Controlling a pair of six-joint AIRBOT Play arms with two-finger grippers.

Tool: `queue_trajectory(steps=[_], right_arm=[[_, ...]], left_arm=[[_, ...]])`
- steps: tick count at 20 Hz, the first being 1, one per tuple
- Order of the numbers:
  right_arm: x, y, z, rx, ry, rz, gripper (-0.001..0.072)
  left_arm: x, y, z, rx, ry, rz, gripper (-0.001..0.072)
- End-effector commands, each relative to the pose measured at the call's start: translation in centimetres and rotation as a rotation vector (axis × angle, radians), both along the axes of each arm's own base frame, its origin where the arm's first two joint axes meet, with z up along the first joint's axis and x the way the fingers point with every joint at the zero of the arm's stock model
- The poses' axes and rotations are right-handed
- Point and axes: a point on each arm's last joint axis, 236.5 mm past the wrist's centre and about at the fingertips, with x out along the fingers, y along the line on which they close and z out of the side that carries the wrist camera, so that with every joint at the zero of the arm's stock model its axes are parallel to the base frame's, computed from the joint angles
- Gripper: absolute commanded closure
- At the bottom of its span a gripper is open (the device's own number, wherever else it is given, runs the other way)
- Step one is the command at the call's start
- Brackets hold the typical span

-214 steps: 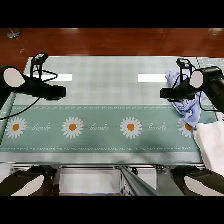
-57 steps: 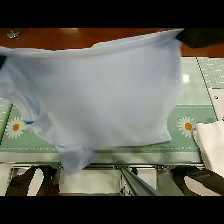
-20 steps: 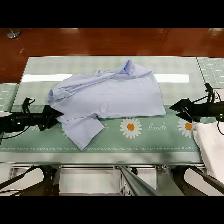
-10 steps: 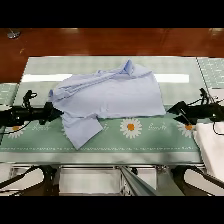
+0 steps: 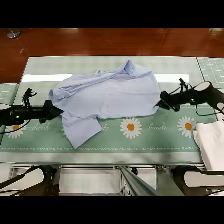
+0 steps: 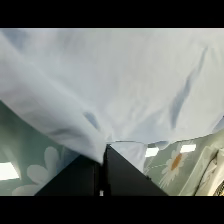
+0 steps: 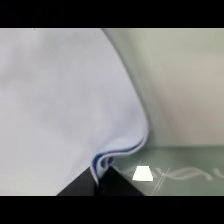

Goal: Fold the shirts.

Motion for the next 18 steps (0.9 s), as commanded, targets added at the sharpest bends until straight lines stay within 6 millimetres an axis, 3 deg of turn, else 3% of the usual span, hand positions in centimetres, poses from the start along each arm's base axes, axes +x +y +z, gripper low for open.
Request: queue_trajectory(steps=[1,3,5,6,8,10,12,14,16,18], right_arm=[[3.8,1.8,4.8,0.032,-0.087,0.074,0.0689],[7.4,1.2,12.3,-0.019,-0.263,0.131,0.0689],[10.4,0.8,23.6,-0.080,-0.529,0.154,0.0690],[10.7,0.6,30.0,-0.119,-0.675,0.159,0.0689],[8.6,-0.3,40.7,-0.242,-0.911,0.162,0.0690],[4.2,-1.1,48.5,-0.357,-1.077,0.144,0.0689],[-1.0,-2.0,53.4,-0.457,-1.195,0.106,0.0689],[-6.8,-2.1,56.4,-0.525,-1.264,0.093,0.0689],[-12.1,-2.3,58.1,-0.583,-1.309,0.081,0.0689],[-16.7,-2.7,58.7,-0.631,-1.324,0.055,0.0689]], left_arm=[[2.7,-0.3,4.0,-0.047,-0.118,0.018,0.0687],[6.4,0.2,11.6,-0.063,-0.320,0.042,0.0687],[9.3,0.8,22.6,-0.036,-0.599,0.063,0.0688],[9.7,1.1,28.1,0.018,-0.734,0.061,0.0688],[8.5,1.6,39.0,0.169,-1.003,0.068,0.0688],[5.9,2.0,46.2,0.312,-1.162,0.096,0.0688],[2.4,2.1,51.6,0.440,-1.267,0.131,0.0688],[-1.3,2.2,55.2,0.572,-1.345,0.170,0.0688],[-5.7,2.3,57.7,0.733,-1.408,0.223,0.0688],[-9.6,2.5,58.8,0.896,-1.438,0.270,0.0688]])
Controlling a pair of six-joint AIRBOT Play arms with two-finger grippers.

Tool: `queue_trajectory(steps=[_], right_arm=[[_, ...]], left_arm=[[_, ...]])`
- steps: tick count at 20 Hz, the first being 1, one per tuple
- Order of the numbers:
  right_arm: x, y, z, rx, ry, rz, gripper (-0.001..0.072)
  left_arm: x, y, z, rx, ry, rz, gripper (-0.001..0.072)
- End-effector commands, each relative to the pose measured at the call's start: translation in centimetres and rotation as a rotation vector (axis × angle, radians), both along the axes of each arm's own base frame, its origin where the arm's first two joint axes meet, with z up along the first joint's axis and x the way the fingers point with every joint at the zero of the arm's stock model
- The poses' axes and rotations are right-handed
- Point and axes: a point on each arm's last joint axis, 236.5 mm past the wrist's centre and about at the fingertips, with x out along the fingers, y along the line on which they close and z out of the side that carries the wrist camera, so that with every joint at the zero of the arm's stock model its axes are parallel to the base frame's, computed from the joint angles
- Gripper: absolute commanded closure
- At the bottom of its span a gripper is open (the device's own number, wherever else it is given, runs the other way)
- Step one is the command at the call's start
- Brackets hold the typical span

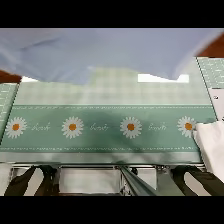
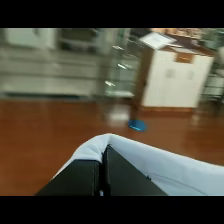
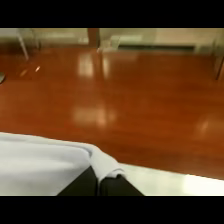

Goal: Fold the shirts.

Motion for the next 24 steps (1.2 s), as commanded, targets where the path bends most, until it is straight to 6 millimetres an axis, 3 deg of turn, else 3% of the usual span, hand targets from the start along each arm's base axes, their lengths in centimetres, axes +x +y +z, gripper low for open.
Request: queue_trajectory(steps=[1,4,6,8,10,14,21,24], right_arm=[[-9.1,-1.2,1.8,-0.061,-0.073,-0.094,0.0689],[-13.4,-1.1,0.8,-0.076,-0.053,-0.108,0.0689],[-15.2,-1.0,-1.1,-0.085,0.017,-0.109,0.0689],[-15.5,-1.0,-3.3,-0.085,0.109,-0.102,0.0689],[-14.4,-0.9,-5.8,-0.083,0.207,-0.087,0.0689],[-8.7,-1.1,-12.8,-0.041,0.407,-0.067,0.0689],[7.2,-1.6,-28.7,0.086,0.645,-0.046,0.0689],[14.1,-2.4,-35.1,0.156,0.719,-0.082,0.0689]], left_arm=[[-7.7,0.6,3.4,0.175,-0.128,0.232,0.0688],[-12.1,0.3,3.2,0.248,-0.147,0.303,0.0688],[-13.4,-0.4,1.5,0.260,-0.092,0.247,0.0688],[-13.0,-0.2,-1.6,0.255,0.026,0.200,0.0688],[-10.9,0.5,-5.0,0.237,0.138,0.180,0.0687],[-3.8,1.2,-13.5,0.186,0.391,0.131,0.0688],[10.4,2.9,-27.0,0.063,0.707,0.088,0.0688],[15.4,2.0,-33.5,-0.048,0.843,0.030,0.0688]])
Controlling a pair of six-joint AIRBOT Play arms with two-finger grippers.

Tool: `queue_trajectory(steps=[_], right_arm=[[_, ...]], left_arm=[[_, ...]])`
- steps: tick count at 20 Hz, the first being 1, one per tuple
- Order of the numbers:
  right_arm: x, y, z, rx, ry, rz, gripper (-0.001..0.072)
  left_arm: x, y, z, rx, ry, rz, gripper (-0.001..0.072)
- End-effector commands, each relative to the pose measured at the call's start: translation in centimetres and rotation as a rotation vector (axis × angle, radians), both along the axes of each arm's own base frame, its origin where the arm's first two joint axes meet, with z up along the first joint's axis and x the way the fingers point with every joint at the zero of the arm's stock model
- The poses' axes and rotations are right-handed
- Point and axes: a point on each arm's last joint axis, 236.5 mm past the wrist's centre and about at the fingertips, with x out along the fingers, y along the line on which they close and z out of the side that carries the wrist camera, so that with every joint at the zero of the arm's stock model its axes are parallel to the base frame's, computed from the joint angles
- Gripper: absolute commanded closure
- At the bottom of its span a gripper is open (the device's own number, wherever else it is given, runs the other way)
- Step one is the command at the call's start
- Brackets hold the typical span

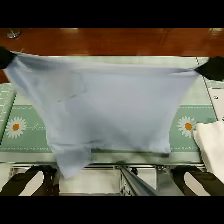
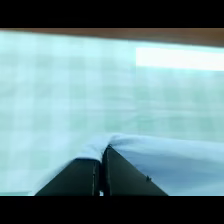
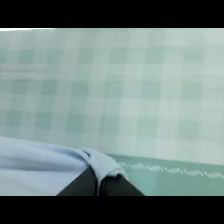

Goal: Fold the shirts.

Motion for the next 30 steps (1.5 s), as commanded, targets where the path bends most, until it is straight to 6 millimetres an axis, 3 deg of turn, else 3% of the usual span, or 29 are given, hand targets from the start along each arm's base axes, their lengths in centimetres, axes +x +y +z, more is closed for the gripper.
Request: queue_trajectory(steps=[1,6,9,12,15,18,21,22,23,24,25,27,30], right_arm=[[7.9,-0.7,-7.9,0.075,0.066,-0.066,0.0689],[15.9,-0.7,-15.7,0.197,0.224,-0.155,0.0689],[17.7,0.6,-18.3,0.273,0.299,-0.144,0.0689],[16.2,1.4,-19.0,0.271,0.361,-0.066,0.0689],[12.0,0.5,-18.2,0.207,0.456,0.079,0.0689],[8.4,-1.3,-20.4,0.105,0.602,0.109,0.0689],[7.2,-0.8,-23.8,0.126,0.645,0.084,0.0689],[6.7,-0.4,-25.2,0.132,0.658,0.070,0.0679],[6.3,0.0,-26.2,0.148,0.678,0.046,0.0496],[5.8,0.2,-26.5,0.156,0.695,0.045,0.0153],[5.2,0.3,-26.2,0.154,0.711,0.068,0.0091],[4.4,-0.9,-24.4,0.142,0.722,0.072,0.0091],[2.7,-4.8,-21.1,0.060,0.684,0.018,0.0091]], left_arm=[[5.9,-0.6,-7.7,-0.124,0.136,0.010,0.0688],[12.7,-0.5,-14.3,-0.232,0.181,0.109,0.0688],[13.2,-1.2,-18.3,-0.271,0.266,0.133,0.0687],[10.8,-2.7,-20.4,-0.262,0.392,0.038,0.0687],[6.6,-2.1,-21.3,-0.238,0.539,-0.073,0.0687],[2.5,-2.1,-23.6,-0.234,0.716,-0.178,0.0687],[0.4,-2.5,-26.4,-0.265,0.831,-0.191,0.0686],[-0.3,-2.6,-27.4,-0.279,0.867,-0.184,0.0630],[-0.9,-2.7,-28.2,-0.289,0.895,-0.181,0.0364],[-1.4,-2.7,-28.6,-0.291,0.924,-0.184,0.0002],[-1.8,-2.2,-28.7,-0.283,0.945,-0.173,0.0004],[-2.3,-0.5,-28.1,-0.270,0.962,-0.116,0.0004],[-4.7,2.6,-26.7,-0.245,0.969,-0.037,0.0005]])
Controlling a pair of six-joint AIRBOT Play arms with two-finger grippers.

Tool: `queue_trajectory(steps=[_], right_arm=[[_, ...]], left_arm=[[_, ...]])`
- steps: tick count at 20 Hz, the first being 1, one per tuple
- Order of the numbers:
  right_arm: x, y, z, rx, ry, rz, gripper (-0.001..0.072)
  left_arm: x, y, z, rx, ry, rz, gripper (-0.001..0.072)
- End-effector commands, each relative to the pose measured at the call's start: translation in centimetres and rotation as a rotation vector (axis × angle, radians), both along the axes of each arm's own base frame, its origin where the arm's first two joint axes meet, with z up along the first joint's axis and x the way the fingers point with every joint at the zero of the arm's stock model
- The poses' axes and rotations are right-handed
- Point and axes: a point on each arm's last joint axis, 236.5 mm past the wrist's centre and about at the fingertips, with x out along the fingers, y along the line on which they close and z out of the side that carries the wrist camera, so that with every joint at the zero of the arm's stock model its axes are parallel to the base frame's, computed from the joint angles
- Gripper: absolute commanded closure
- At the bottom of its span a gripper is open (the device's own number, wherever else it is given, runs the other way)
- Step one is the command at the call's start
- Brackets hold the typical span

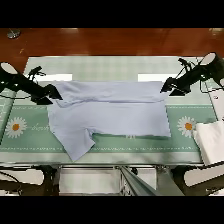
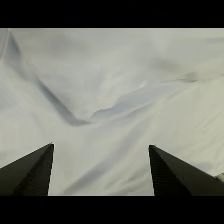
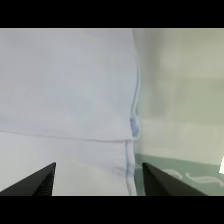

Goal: Fold the shirts.

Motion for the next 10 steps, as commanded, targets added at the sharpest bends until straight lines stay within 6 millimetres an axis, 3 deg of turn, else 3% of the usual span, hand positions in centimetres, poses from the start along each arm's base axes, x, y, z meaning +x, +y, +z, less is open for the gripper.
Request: queue_trajectory(steps=[1,3,6,7,10], right_arm=[[-2.8,-3.9,2.6,-0.093,-0.023,-0.039,0.0091],[-5.0,-4.8,2.5,-0.094,-0.071,-0.122,0.0092],[-9.0,-1.6,1.0,0.013,-0.133,-0.204,0.0092],[-10.2,0.0,0.5,0.059,-0.152,-0.215,0.0093],[-12.5,3.3,0.0,0.183,-0.170,-0.249,0.0094]], left_arm=[[-3.9,3.4,0.7,0.063,0.060,0.060,0.0005],[-7.9,5.0,0.3,0.058,0.092,0.135,0.0005],[-13.8,5.4,-1.7,-0.005,0.132,0.315,0.0005],[-14.8,4.4,-2.0,-0.065,0.111,0.360,0.0005],[-14.5,1.1,-2.4,-0.214,0.050,0.532,0.0005]])
